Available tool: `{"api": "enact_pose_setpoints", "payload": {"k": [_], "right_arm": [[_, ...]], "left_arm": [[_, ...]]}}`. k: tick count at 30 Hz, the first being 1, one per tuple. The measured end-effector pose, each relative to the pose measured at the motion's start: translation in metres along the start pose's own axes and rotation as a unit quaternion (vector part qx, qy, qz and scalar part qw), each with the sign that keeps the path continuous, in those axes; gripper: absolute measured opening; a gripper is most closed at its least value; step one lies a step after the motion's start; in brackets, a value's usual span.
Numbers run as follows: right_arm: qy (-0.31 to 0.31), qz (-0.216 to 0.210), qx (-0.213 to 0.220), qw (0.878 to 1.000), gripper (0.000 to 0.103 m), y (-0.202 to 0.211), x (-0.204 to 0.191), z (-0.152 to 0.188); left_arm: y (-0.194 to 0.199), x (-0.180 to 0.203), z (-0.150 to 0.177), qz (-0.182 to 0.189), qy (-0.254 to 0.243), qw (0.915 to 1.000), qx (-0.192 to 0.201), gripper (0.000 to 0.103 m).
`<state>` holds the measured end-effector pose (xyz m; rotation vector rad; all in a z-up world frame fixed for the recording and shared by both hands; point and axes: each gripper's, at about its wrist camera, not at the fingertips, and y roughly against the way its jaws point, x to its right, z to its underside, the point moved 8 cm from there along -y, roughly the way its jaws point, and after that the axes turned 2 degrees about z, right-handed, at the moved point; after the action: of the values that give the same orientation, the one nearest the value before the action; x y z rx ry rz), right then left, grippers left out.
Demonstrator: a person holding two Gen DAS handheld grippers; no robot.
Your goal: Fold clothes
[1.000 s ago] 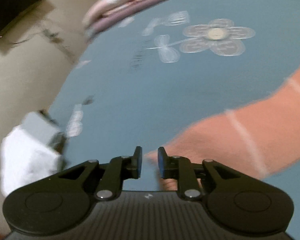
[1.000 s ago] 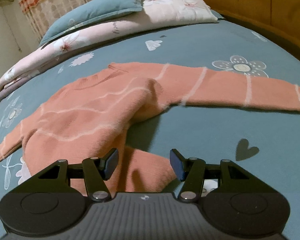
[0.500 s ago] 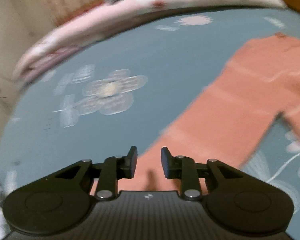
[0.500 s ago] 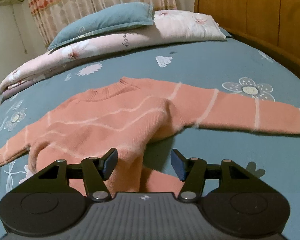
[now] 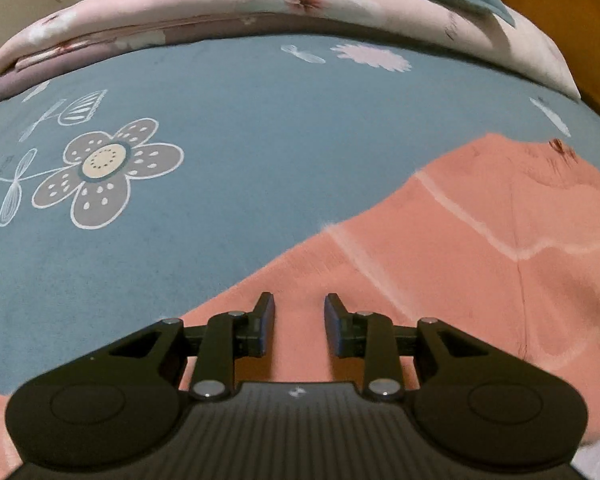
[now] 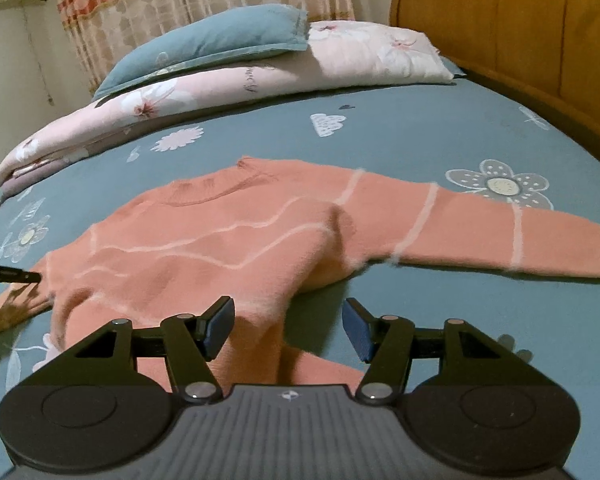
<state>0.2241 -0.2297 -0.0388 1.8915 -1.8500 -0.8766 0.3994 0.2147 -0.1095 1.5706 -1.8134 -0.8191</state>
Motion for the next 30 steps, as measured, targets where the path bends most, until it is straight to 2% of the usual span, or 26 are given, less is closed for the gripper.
{"api": "enact_pose_setpoints", "payload": {"k": [4,5,7,10,14,18,21,24,28,30], "right_arm": [[0.052,-0.028,0.007,0.998,0.064,0.012,-0.03,-0.022],[0.067,-0.037,0.01,0.997,0.066,0.015,-0.039,-0.03],[0.093,-0.068,0.01,0.993,0.067,0.016,-0.066,-0.046],[0.124,-0.122,0.005,0.985,0.067,0.015,-0.112,-0.067],[0.147,-0.179,0.008,0.973,0.067,0.013,-0.172,-0.074],[0.164,-0.215,-0.004,0.963,0.067,0.006,-0.211,-0.052],[0.167,-0.218,-0.024,0.961,0.067,-0.003,-0.218,-0.035],[0.147,-0.215,-0.037,0.965,0.067,-0.008,-0.21,-0.027],[0.118,-0.208,-0.048,0.97,0.067,-0.009,-0.194,-0.017],[0.1,-0.202,-0.049,0.973,0.068,-0.006,-0.183,-0.013]], "left_arm": [[0.034,-0.016,-0.002,-0.018,-0.007,0.9997,0.016,0.029],[0.047,-0.025,0.002,-0.019,-0.001,0.9997,0.016,0.032],[0.067,-0.045,0.008,-0.029,0.006,0.9995,0.015,0.039],[0.097,-0.086,0.022,-0.063,0.025,0.9974,0.024,0.039],[0.126,-0.153,0.055,-0.11,0.099,0.9884,0.034,0.038],[0.13,-0.209,0.1,-0.135,0.196,0.9711,0.02,0.035],[0.116,-0.22,0.121,-0.105,0.235,0.9662,0.011,0.035],[0.107,-0.221,0.123,-0.107,0.23,0.9669,0.023,0.041],[0.096,-0.215,0.118,-0.134,0.223,0.9655,0.012,0.041],[0.096,-0.208,0.118,-0.157,0.201,0.9669,-0.002,0.041]]}}
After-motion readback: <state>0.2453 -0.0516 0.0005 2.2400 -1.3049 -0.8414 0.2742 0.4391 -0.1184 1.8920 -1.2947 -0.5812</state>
